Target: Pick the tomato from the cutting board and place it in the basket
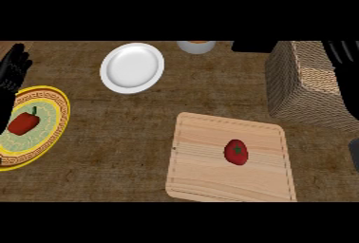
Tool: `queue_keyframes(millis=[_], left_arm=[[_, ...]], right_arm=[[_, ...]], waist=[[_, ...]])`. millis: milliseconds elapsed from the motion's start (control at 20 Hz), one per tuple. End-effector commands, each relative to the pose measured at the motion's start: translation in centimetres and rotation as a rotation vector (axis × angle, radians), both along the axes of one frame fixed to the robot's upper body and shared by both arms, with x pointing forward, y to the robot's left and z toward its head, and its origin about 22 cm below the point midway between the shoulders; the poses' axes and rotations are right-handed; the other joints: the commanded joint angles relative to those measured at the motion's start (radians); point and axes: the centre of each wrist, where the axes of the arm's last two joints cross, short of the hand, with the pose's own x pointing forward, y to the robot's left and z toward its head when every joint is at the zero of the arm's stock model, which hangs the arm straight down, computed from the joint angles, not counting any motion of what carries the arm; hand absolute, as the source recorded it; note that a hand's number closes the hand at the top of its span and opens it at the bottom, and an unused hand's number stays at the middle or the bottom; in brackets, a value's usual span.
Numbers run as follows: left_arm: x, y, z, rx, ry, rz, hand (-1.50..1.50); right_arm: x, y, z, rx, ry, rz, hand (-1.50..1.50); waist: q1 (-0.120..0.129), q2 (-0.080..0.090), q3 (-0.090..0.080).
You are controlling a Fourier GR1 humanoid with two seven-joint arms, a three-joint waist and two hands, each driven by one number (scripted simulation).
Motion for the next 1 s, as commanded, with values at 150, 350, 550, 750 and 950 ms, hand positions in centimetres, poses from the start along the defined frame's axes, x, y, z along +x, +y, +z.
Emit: queue_keyframes(millis=[150,350,550,750,950], left_arm=[[-4.2,-1.4,-10.6,-0.226,0.448,0.116,0.0],[-7.8,-4.7,-16.5,-0.309,0.724,0.105,0.0],[-8.0,-4.7,-17.0,-0.32,0.765,0.126,0.0],[-8.5,-4.3,-17.0,-0.336,0.776,0.144,0.0],[-8.5,-3.7,-16.7,-0.341,0.765,0.206,0.0]], right_arm=[[0.8,1.7,-3.8,0.136,0.133,-0.069,1.5],[0.4,8.3,-7.7,0.001,0.146,0.098,1.5],[-1.6,16.8,-10.4,-0.088,0.14,-0.014,-1.5],[-1.2,17.7,-11.3,-0.281,0.23,-0.204,-1.5],[1.5,11.6,-9.8,-0.64,0.209,-0.462,-1.5]], waist=[[0.004,0.03,0.029],[0.049,0.039,0.029],[0.019,0.022,0.027],[-0.005,0.015,0.025],[-0.049,-0.006,0.018]])
